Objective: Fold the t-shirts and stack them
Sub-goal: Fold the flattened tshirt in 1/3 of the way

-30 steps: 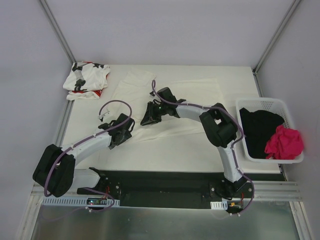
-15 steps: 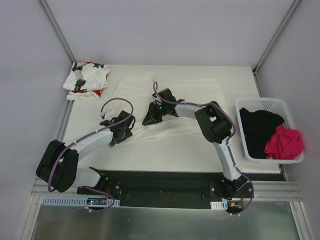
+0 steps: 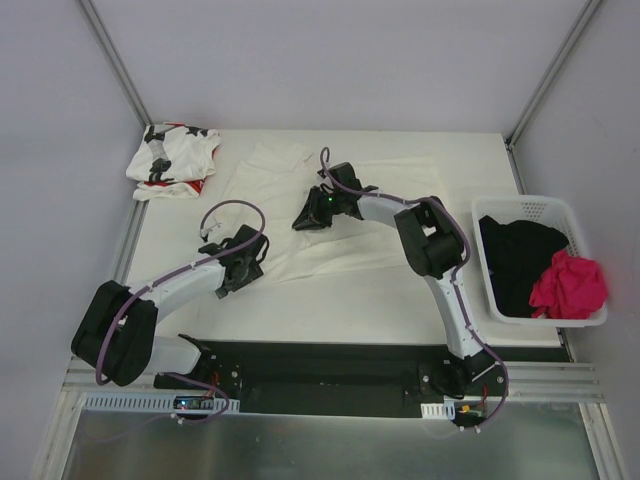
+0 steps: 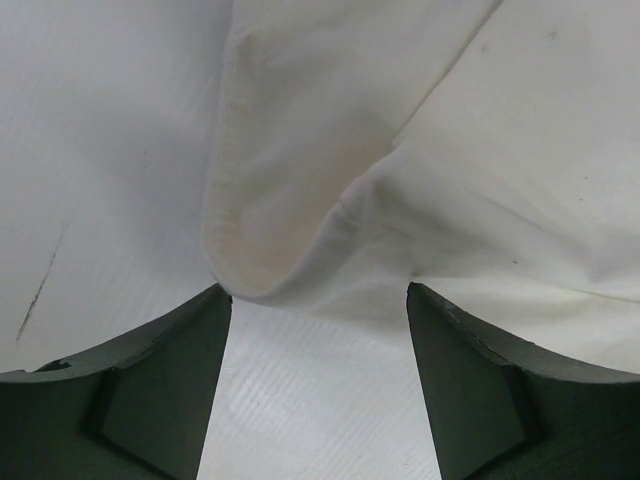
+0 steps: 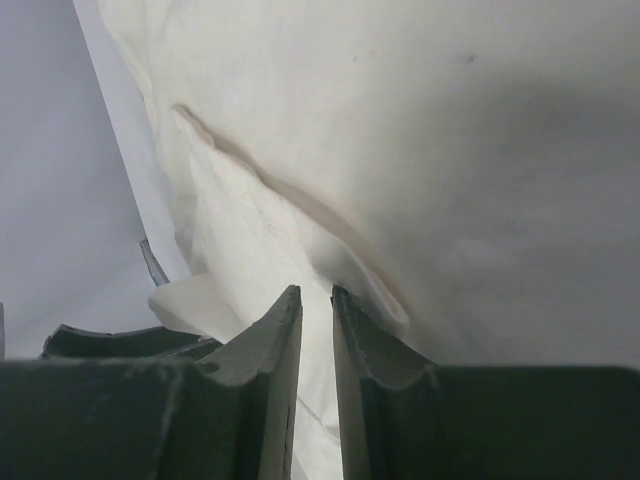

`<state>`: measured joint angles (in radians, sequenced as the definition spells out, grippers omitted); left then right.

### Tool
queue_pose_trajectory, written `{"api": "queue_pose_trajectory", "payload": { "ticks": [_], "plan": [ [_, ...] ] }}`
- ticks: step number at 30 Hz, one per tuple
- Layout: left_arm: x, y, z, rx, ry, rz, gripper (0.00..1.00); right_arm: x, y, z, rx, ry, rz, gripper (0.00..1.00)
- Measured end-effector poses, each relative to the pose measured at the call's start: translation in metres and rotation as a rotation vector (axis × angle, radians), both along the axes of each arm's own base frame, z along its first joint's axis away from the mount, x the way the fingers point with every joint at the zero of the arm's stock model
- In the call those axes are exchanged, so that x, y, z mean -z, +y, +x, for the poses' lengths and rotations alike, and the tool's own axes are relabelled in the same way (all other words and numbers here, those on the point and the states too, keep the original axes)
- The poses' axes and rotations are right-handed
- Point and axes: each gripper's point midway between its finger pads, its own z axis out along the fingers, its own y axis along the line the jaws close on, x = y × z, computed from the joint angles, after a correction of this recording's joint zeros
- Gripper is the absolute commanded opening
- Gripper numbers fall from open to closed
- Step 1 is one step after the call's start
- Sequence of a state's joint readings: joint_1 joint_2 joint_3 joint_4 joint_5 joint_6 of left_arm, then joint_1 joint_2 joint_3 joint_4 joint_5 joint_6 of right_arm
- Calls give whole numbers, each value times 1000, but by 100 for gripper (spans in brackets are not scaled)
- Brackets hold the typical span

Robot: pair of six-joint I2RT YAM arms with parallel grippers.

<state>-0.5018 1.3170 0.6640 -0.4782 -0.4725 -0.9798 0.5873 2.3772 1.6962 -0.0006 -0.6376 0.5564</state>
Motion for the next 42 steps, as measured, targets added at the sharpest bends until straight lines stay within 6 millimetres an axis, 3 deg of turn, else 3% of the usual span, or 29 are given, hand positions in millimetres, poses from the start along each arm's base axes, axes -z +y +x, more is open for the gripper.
{"api": "queue_pose_trajectory", "payload": {
  "ticks": [11, 16, 20, 23, 28, 31, 33, 35, 37, 38, 42],
  "plan": [
    [0, 1, -2, 1, -3, -1, 70, -1, -30, 44, 88, -36, -30, 23],
    [-11, 1, 2, 25, -29, 0, 70, -3, -49, 46, 110, -44, -58, 26],
    [-43, -5, 28, 80, -113, 18, 70, -14, -64, 37, 106, -61, -84, 30],
    [-77, -11, 55, 113, -224, 34, 70, -27, -76, 44, 114, -92, -88, 30],
    [-125, -26, 101, 192, -404, 20, 69, -49, -136, 81, 220, -160, -118, 30],
    [-133, -47, 124, 258, -465, -25, 69, -66, -187, 98, 308, -223, -160, 29],
    [-128, -65, 136, 300, -478, -74, 68, -76, -209, 102, 349, -256, -181, 29],
    [-117, -84, 145, 346, -471, -135, 68, -81, -221, 95, 369, -274, -192, 29],
    [-106, -98, 150, 372, -461, -183, 68, -81, -220, 83, 369, -278, -184, 29],
    [-96, -109, 154, 398, -454, -220, 69, -64, -212, 59, 348, -243, -181, 29],
    [-106, -114, 164, 431, -484, -206, 70, -44, -202, 42, 326, -201, -182, 29]
  ]
}}
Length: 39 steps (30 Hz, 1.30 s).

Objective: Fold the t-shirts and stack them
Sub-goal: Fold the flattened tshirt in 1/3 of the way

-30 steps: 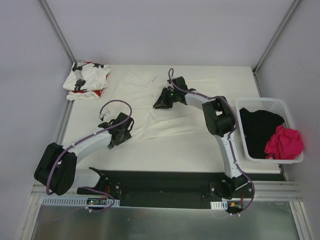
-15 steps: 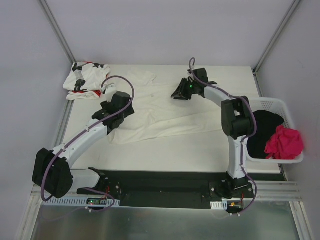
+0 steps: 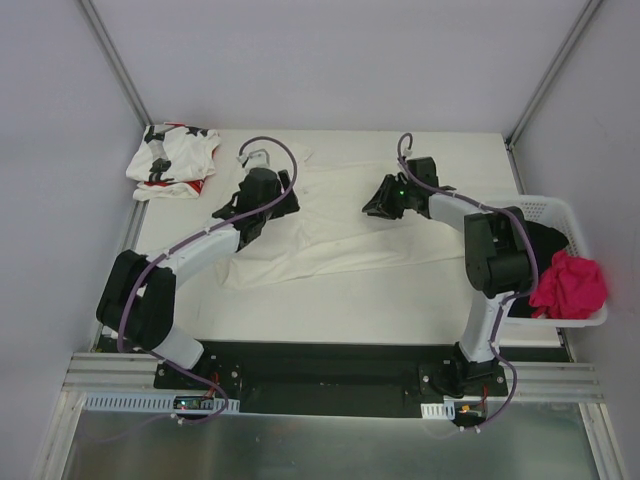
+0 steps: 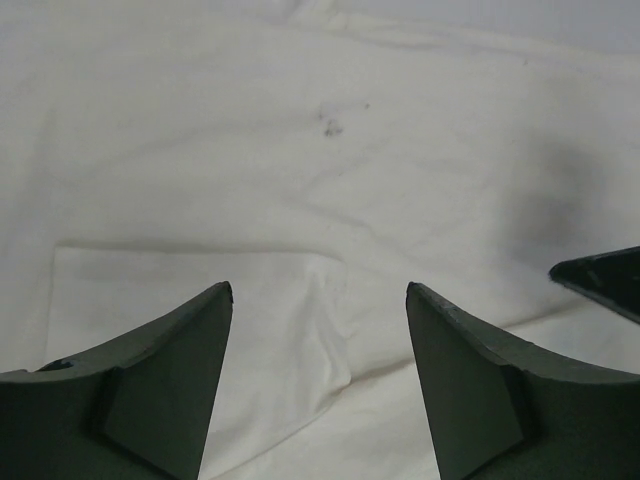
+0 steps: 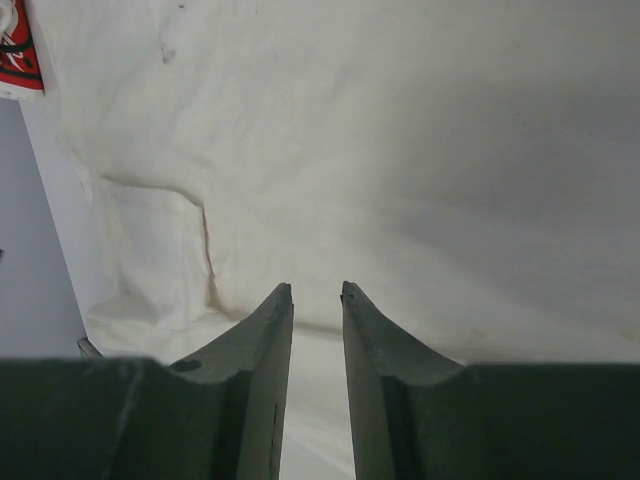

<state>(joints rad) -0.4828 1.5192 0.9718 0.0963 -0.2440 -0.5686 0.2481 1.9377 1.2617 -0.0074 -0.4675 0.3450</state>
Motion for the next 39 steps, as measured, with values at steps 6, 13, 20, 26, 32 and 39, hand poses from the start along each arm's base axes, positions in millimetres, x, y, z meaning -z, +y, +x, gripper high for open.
{"api": "queue_pose_trajectory", "payload": {
  "ticks": [6, 13, 20, 26, 32, 39],
  "plan": [
    [-58, -5, 34, 26, -205, 26, 70, 17, 11, 1, -9, 21, 20, 29],
    [-70, 13, 46, -3, -258, 72, 70, 33, 12, 3, 3, 50, 24, 29],
    [-112, 22, 63, -11, -353, 100, 70, 28, 15, 10, 20, 38, 44, 29],
    [-149, 47, 76, -65, -435, 100, 70, 27, 14, 12, 33, 37, 53, 29],
    [-155, 56, 79, -78, -450, 108, 70, 27, 8, 16, 51, 34, 58, 29],
    [-155, 56, 79, -67, -451, 105, 70, 39, 1, 21, 80, 59, 64, 29]
  ]
}}
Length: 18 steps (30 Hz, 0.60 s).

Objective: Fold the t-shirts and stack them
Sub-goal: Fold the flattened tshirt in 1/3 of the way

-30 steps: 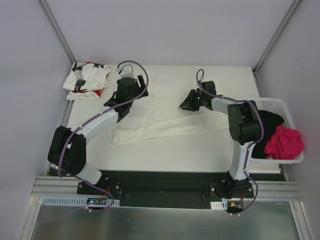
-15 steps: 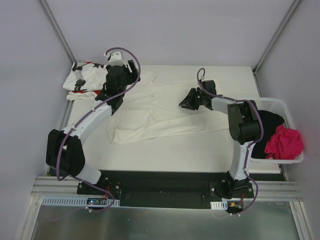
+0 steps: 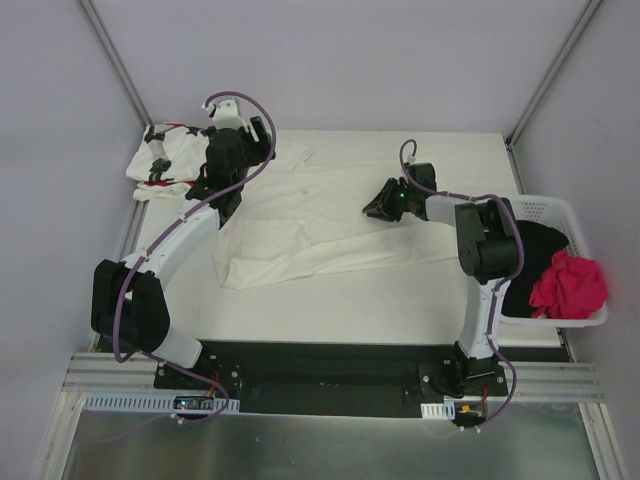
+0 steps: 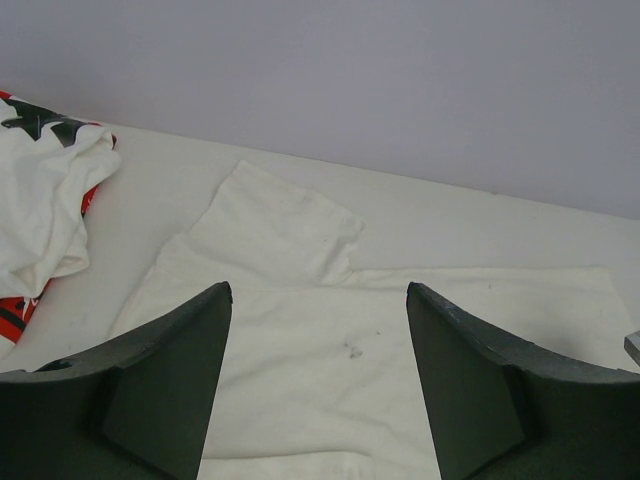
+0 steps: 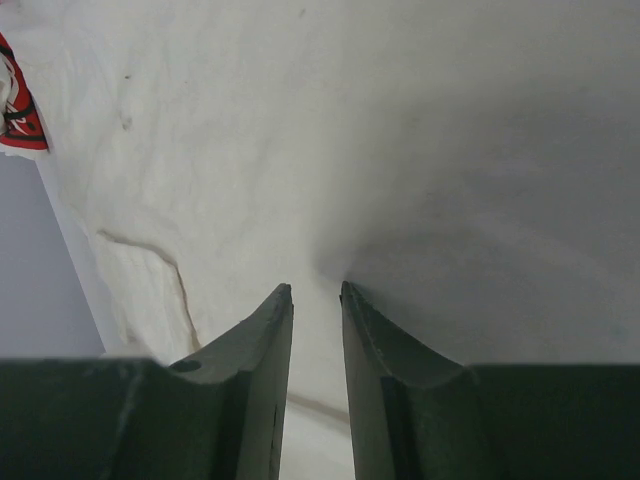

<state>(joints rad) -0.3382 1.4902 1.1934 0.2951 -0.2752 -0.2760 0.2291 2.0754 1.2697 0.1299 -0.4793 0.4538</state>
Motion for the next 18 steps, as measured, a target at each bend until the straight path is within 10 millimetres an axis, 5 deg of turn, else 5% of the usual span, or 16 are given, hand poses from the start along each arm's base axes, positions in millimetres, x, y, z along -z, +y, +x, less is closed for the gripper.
{"api": "queue_pose_trajectory", "payload": {
  "ticks": [12, 18],
  "plan": [
    [-1, 4, 2, 1, -1, -2, 70, 6, -5, -1, 24, 3, 44, 29],
    [-5, 10, 4, -11, -9, 3, 70, 7, -12, -18, 41, 13, 44, 30]
  ]
}}
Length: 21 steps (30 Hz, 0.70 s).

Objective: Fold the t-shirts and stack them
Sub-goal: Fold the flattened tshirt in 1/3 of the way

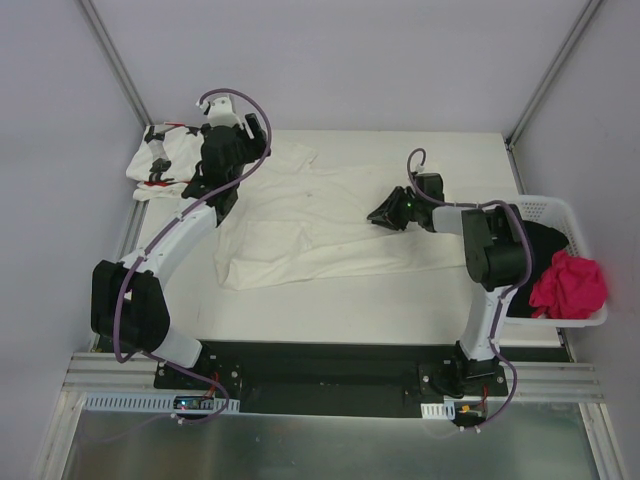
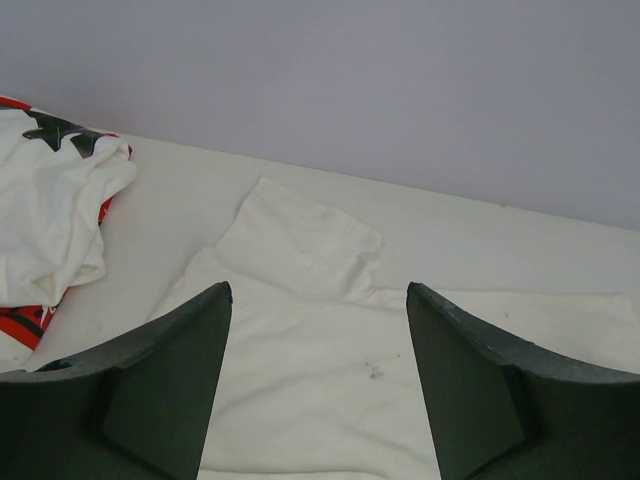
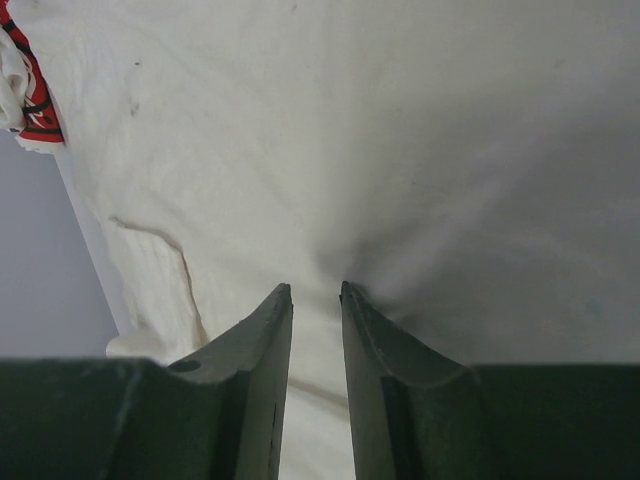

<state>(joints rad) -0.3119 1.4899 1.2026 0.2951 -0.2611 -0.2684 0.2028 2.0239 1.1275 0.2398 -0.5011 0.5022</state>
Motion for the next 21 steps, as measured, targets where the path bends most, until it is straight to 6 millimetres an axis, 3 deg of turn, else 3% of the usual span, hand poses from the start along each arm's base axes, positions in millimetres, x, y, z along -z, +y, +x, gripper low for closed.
{"api": "queue_pose_trajectory", "payload": {
  "ticks": [13, 21],
  "plan": [
    [-3, 7, 2, -11, -11, 15, 70, 2, -27, -70, 39, 65, -36, 31],
    [-1, 7, 11, -1, -26, 15, 71, -5, -29, -72, 35, 79, -54, 32]
  ]
}}
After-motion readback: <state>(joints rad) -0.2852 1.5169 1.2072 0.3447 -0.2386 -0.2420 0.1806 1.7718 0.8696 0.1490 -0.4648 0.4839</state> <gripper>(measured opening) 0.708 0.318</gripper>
